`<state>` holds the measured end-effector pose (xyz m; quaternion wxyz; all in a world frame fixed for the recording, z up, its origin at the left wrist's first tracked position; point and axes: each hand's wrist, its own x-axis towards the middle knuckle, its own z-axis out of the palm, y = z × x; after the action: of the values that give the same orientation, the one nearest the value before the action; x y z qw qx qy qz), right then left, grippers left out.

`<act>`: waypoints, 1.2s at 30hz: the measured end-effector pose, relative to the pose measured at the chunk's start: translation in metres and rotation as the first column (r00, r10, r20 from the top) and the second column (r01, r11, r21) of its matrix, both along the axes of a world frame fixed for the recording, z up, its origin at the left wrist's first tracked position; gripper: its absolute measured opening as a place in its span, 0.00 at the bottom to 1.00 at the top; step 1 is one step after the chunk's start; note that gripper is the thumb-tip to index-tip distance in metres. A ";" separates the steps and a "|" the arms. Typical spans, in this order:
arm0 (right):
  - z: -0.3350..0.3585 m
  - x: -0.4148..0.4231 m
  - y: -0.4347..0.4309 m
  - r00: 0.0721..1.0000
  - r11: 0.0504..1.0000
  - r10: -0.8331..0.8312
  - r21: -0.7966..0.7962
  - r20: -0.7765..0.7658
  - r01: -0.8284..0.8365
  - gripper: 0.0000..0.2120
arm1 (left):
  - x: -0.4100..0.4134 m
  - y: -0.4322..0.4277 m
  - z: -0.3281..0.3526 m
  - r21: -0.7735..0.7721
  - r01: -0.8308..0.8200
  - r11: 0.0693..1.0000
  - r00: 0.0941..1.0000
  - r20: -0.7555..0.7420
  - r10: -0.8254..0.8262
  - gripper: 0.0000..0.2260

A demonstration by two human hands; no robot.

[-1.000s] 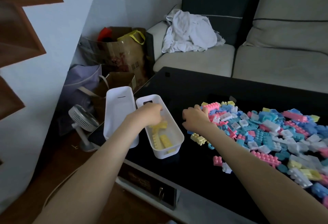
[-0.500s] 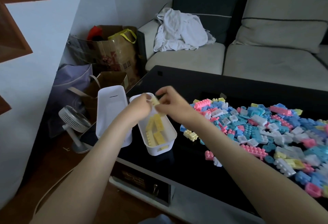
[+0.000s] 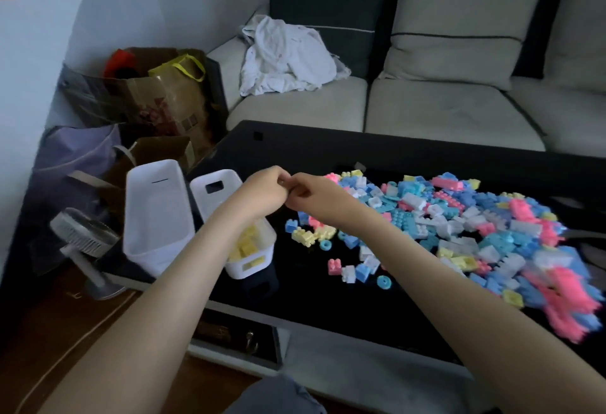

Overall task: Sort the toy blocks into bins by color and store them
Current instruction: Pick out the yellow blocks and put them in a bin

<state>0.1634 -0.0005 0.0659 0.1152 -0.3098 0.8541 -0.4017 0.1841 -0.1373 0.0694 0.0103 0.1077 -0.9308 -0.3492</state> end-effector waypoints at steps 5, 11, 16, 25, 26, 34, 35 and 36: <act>-0.012 -0.016 0.067 0.998 0.988 -0.070 0.137 -0.012 0.071 0.13 | -0.015 0.051 -0.015 -0.249 0.136 0.959 0.988 0.103 -0.114 0.20; -0.042 -0.024 0.078 0.992 0.967 0.041 0.255 -0.120 -0.009 0.13 | 0.000 0.067 -0.045 -0.685 0.176 0.707 0.943 0.323 0.078 0.26; -0.063 -0.027 0.052 0.935 0.880 0.245 0.464 -0.255 -0.104 0.18 | 0.007 0.065 -0.046 -0.557 0.108 0.823 0.970 0.241 0.036 0.28; -0.071 -0.040 0.054 0.875 0.844 0.303 0.533 -0.377 -0.062 0.12 | 0.003 0.065 -0.053 -0.533 0.143 0.834 0.973 0.230 -0.020 0.22; -0.070 -0.041 0.055 0.886 0.851 0.293 0.521 -0.360 -0.070 0.11 | 0.002 0.066 -0.055 -0.521 0.133 0.843 0.976 0.216 -0.021 0.21; -0.065 -0.043 0.063 0.976 0.954 0.114 0.295 -0.186 -0.055 0.08 | -0.002 0.067 -0.062 -0.443 0.124 0.888 0.980 0.194 -0.041 0.15; -0.065 -0.043 0.064 0.982 0.961 0.100 0.270 -0.158 -0.054 0.07 | -0.001 0.066 -0.062 -0.418 0.114 0.901 0.981 0.193 -0.035 0.14; -0.064 -0.043 0.066 0.988 0.968 0.084 0.247 -0.132 -0.050 0.06 | -0.001 0.066 -0.062 -0.396 0.100 0.913 0.981 0.191 -0.025 0.13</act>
<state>0.1203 0.0650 0.0017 0.1050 -0.3497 0.8919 -0.2669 0.1828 -0.0717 0.0074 -0.0638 0.1046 -0.9828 -0.1385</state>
